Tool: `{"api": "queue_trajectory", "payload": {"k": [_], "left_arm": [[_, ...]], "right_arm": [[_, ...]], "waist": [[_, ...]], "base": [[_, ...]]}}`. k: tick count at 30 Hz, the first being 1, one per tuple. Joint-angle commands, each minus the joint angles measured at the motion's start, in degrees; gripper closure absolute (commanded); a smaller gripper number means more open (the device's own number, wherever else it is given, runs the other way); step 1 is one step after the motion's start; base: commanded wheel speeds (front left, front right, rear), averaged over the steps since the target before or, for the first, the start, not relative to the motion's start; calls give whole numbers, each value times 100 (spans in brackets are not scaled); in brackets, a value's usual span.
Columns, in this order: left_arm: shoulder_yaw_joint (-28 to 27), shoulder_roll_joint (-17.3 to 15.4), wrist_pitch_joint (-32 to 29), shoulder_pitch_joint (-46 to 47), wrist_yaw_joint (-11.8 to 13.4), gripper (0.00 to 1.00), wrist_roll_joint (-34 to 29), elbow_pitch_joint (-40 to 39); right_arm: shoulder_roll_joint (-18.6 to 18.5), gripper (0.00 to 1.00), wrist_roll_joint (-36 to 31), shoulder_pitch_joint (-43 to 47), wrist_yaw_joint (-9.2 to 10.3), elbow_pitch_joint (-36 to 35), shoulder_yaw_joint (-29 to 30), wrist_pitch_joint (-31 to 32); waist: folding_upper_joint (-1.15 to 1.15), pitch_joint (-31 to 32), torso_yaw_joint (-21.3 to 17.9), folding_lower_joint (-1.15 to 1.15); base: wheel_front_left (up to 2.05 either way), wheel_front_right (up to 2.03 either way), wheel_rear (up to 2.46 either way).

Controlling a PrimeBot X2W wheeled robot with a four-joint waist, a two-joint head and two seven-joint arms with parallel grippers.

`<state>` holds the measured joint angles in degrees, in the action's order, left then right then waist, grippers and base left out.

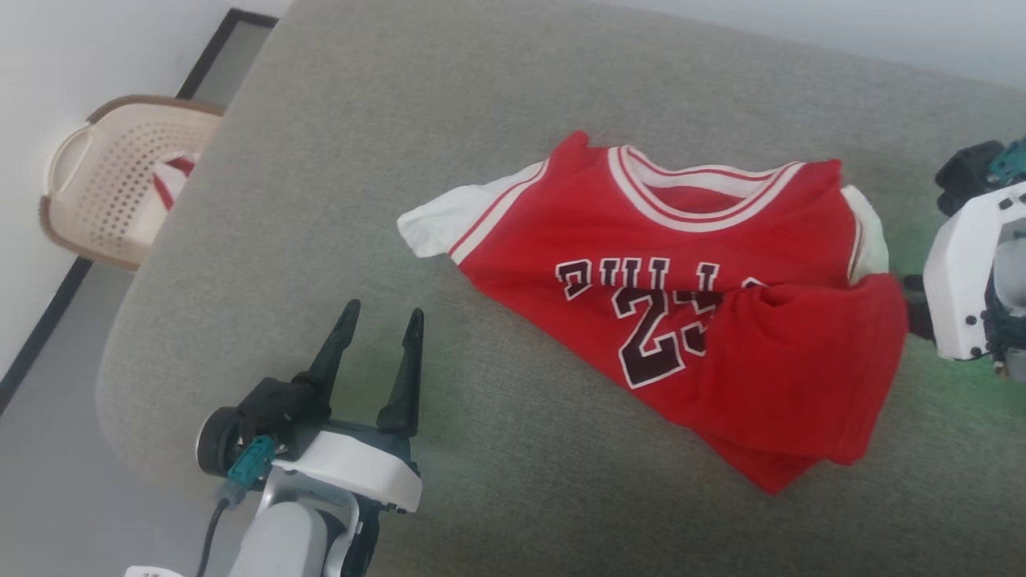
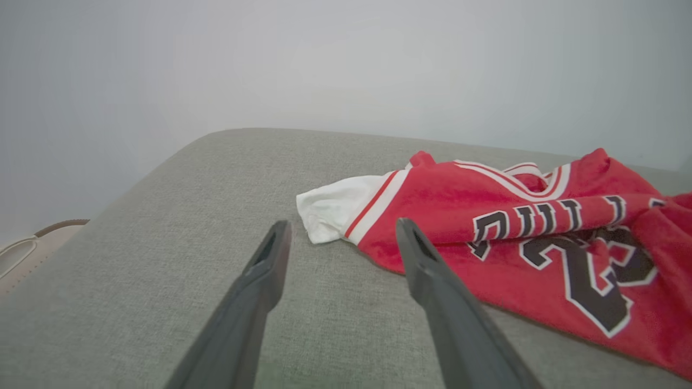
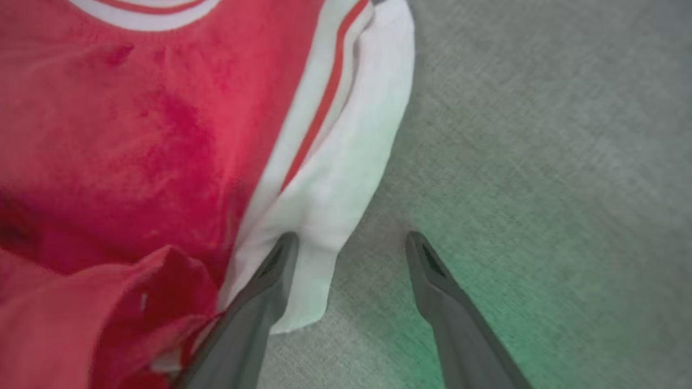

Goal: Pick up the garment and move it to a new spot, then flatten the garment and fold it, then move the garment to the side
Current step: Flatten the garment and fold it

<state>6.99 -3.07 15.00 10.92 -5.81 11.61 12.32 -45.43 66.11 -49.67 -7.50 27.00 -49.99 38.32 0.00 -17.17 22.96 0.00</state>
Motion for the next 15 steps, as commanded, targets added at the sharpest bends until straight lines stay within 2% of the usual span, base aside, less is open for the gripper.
{"api": "queue_trajectory", "payload": {"k": [1,3,4,5,6,15], "left_arm": [[-10,15,26,76,-2,0,81,9],[10,20,26,56,26,0,119,3],[27,19,26,49,41,0,146,-5],[36,18,26,43,52,0,174,-12],[43,18,26,37,59,0,194,-19],[-34,17,26,19,87,0,178,-45]], "right_arm": [[20,0,-22,-51,2,91,-69,74],[46,0,-115,-31,4,110,-183,112],[38,40,-97,-19,3,116,-196,106],[42,63,-60,-14,3,137,-192,88],[47,100,-46,-14,3,145,-198,78],[-158,100,-95,-184,6,136,-160,-202]], "waist": [[0,-54,71,0],[0,-62,98,0],[0,-65,107,0],[0,-64,112,0],[0,-60,113,0],[0,67,-131,0]], "base": [[0,0,0],[0,0,0],[0,0,0],[0,0,0],[0,0,0],[0,0,0]]}}
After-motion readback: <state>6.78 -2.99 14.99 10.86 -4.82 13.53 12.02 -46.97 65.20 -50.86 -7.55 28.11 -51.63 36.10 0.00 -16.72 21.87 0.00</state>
